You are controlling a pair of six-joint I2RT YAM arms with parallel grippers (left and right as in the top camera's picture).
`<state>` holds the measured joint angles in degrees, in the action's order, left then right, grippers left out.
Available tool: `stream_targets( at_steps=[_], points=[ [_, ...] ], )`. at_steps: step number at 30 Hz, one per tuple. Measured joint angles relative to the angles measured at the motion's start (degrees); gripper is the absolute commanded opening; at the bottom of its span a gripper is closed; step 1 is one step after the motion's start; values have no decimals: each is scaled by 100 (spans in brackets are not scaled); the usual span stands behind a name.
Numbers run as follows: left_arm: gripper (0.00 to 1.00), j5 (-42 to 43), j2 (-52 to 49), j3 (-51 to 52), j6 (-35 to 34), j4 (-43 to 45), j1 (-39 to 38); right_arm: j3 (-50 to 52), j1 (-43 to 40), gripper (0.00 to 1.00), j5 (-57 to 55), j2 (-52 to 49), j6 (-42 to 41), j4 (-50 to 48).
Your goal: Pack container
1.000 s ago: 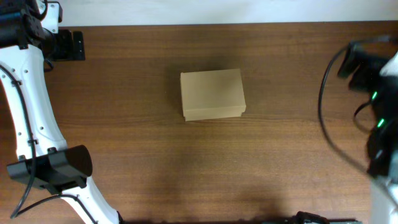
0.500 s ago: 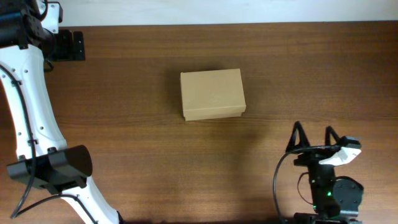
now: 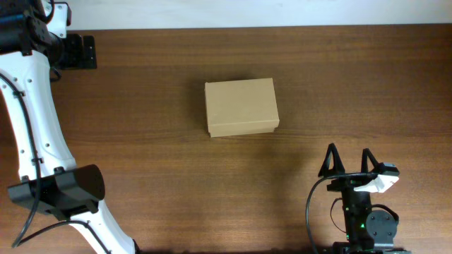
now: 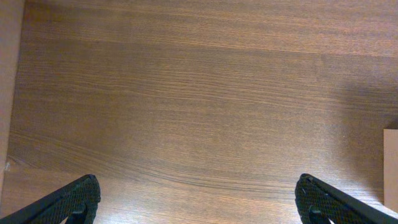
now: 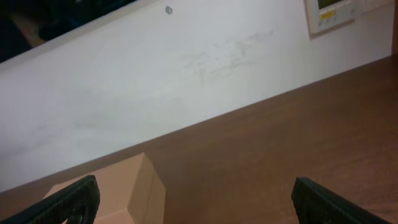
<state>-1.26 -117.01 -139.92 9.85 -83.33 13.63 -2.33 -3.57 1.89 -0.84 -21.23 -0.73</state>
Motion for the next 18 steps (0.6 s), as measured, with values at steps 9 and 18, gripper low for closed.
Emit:
stream_targets(
  at_steps=[9, 18],
  points=[
    [100, 0, 0, 0, 0, 0, 0, 149, 4, 99, -42, 4, 2, 518],
    [100, 0, 0, 0, 0, 0, 0, 149, 4, 99, -42, 4, 2, 518]
  ],
)
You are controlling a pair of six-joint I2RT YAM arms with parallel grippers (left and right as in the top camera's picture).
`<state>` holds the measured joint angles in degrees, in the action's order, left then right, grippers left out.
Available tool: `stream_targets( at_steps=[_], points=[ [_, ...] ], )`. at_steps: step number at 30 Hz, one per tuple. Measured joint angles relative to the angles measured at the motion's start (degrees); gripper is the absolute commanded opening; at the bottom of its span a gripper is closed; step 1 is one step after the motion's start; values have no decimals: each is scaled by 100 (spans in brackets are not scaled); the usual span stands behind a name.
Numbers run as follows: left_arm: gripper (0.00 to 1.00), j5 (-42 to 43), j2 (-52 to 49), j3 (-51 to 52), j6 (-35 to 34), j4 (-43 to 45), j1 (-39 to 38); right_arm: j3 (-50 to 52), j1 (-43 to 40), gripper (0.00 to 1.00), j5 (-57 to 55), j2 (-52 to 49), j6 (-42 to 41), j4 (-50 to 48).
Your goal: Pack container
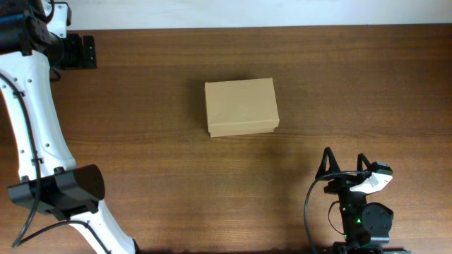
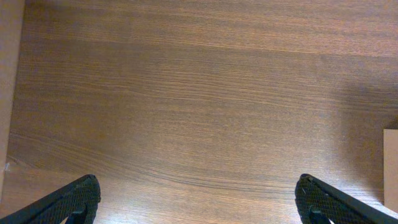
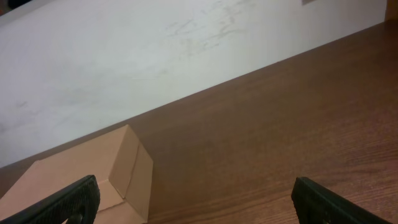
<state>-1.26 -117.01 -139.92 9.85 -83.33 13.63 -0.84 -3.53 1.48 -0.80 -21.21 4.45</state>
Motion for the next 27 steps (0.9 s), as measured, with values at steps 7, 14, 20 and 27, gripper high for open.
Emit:
stream_targets(
  at_steps=[7, 14, 20, 27],
  points=[
    [99, 0, 0, 0, 0, 0, 0, 0, 0, 99, 0, 0, 0, 2],
    [100, 0, 94, 9, -2, 0, 0, 0, 0, 99, 0, 0, 0, 0],
    [100, -17, 2214, 1401, -2, 1185, -251, 0, 2, 99, -2, 0, 0, 0],
    [99, 162, 5399, 5700, 0, 4898, -1193, 0, 7, 99, -15, 13, 0, 0]
  ],
)
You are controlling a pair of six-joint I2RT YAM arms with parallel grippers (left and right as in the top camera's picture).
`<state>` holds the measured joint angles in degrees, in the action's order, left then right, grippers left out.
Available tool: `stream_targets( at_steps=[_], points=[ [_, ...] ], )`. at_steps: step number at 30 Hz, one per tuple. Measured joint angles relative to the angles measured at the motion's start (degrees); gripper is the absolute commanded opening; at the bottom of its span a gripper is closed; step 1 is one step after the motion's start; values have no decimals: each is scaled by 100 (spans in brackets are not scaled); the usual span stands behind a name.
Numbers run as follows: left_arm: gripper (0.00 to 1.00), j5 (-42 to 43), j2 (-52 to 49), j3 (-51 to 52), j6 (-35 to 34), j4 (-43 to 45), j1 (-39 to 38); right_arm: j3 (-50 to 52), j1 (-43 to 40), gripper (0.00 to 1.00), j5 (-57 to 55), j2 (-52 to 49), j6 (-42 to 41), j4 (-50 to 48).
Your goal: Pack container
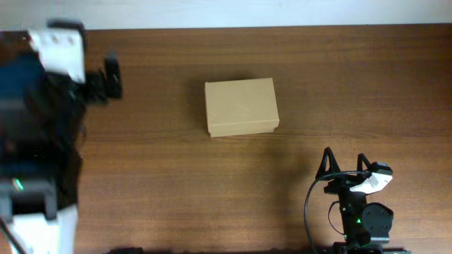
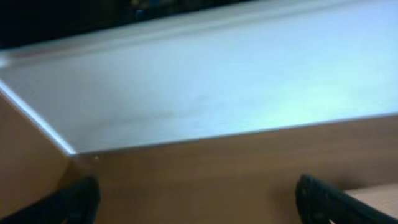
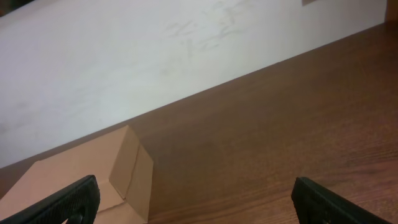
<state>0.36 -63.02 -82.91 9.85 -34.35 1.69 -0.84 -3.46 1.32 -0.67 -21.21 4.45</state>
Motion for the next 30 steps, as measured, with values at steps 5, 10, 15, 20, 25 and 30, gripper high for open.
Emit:
stream_targets(
  at_steps=[5, 10, 15, 20, 25, 30],
  points=[
    [100, 997, 1563, 2924, 0, 1591, -105, 0, 4, 99, -2, 4, 2, -4],
    [100, 1740, 2358, 4942, -2, 2026, -120, 0, 15, 99, -2, 9, -4, 2],
    [100, 1895, 2931, 6120, -2, 2131, -120, 0, 15, 99, -2, 9, 2, 0],
    [100, 1919, 3869, 7049, -2, 2310, -120, 0, 15, 99, -2, 9, 0, 2],
    [100, 1921, 5228, 7436, 0, 2306, -120, 0, 15, 99, -2, 9, -2, 0],
    [100, 1919, 5831, 7560, 0, 2218, -120, 0, 15, 99, -2, 9, 0, 2]
  ],
)
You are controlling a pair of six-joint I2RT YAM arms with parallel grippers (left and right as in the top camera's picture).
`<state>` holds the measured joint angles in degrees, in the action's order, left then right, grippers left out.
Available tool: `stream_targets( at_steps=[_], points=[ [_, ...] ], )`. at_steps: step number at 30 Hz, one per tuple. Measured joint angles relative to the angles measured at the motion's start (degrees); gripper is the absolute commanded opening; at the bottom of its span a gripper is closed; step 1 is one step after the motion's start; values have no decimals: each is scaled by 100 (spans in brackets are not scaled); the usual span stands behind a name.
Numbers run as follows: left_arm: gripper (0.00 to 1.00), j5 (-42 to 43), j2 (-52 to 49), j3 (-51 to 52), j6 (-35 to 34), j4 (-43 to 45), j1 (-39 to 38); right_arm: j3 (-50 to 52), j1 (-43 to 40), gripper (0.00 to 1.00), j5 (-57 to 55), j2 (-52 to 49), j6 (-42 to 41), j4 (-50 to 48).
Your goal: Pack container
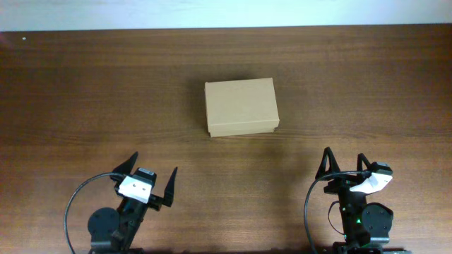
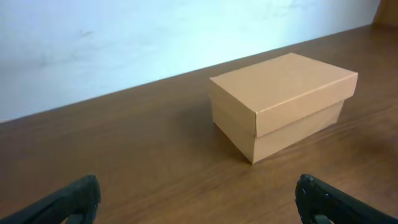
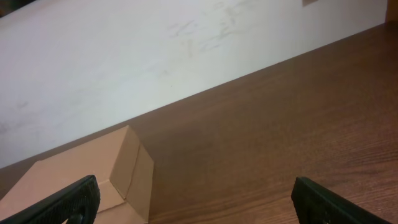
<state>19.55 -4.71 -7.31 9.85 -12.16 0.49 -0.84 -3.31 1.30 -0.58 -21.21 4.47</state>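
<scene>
A tan cardboard box [image 1: 241, 106] with its lid on sits at the table's middle, seen also in the left wrist view as the box [image 2: 283, 102] and at the lower left of the right wrist view as the box [image 3: 87, 175]. My left gripper [image 1: 153, 176] rests open near the front left edge, pointing toward the box. My right gripper [image 1: 345, 160] stands open near the front right edge, nothing between its fingers [image 3: 71, 199].
The brown wooden table [image 1: 367, 85] runs to a white wall [image 3: 155, 56] at the back. Black cables loop beside each arm base at the front edge.
My left arm was raised at the far left with its camera facing the wall; it now sits low at the front left, open, facing the box. The right arm and box are unchanged.
My left arm stretched to the table's back left corner, its gripper open over bare wood, for the first two moments. Meanwhile the right gripper drew back slightly toward the front edge. Then the left arm was raised at the far left, and now it rests folded at the front.
</scene>
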Motion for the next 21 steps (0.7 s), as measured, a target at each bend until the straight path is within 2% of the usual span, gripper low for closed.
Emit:
stream_targets(
  at_steps=[4, 21],
  points=[
    [100, 0, 369, 52, 0, -195, 0, 0, 0, 99, 0, 0, 0, 0],
    [99, -223, 382, 229, 0, -195, 0, 0, 0, 99, 0, 0, 0, 0]
  ],
)
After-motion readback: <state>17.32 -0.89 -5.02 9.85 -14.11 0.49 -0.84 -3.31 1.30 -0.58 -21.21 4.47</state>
